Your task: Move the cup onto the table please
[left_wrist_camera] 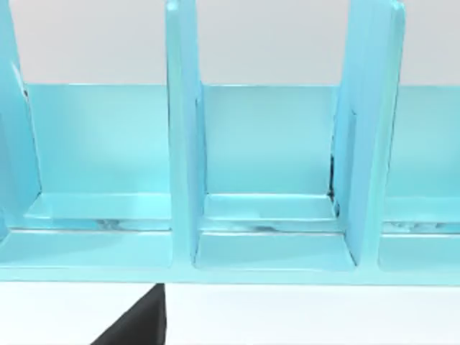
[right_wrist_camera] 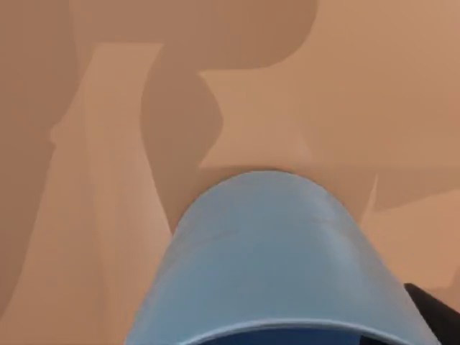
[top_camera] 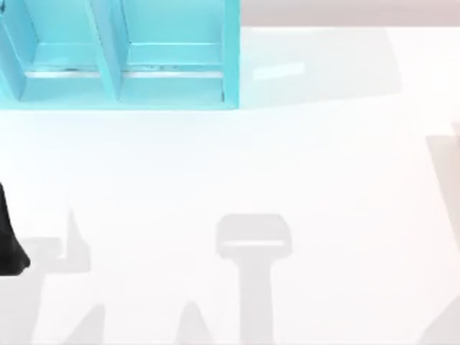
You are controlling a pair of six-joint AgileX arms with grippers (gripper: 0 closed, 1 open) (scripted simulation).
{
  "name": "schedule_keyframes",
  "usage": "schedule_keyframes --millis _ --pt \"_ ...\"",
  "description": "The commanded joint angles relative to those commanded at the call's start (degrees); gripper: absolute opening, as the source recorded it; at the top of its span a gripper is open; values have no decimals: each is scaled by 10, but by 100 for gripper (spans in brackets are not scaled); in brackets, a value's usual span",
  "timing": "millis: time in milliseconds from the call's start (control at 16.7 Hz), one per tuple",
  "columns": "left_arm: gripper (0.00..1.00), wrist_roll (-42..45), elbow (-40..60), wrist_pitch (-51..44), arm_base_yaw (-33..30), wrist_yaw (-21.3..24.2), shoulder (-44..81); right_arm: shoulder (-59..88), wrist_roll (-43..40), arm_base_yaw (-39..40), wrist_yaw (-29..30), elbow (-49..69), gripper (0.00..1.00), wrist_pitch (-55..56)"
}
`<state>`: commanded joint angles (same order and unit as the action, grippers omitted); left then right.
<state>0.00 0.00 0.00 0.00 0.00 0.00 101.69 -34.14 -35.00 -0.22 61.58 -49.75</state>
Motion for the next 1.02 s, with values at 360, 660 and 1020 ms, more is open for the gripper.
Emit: schedule_keyframes --millis 360,660,1020 --pt "100 0 0 0 0 0 0 -73 94 90 0 39 0 -119" --pt "100 0 0 0 0 0 0 -147 175 178 1 72 0 -219" --pt "100 0 0 0 0 0 0 -139 187 187 -1 80 0 -223"
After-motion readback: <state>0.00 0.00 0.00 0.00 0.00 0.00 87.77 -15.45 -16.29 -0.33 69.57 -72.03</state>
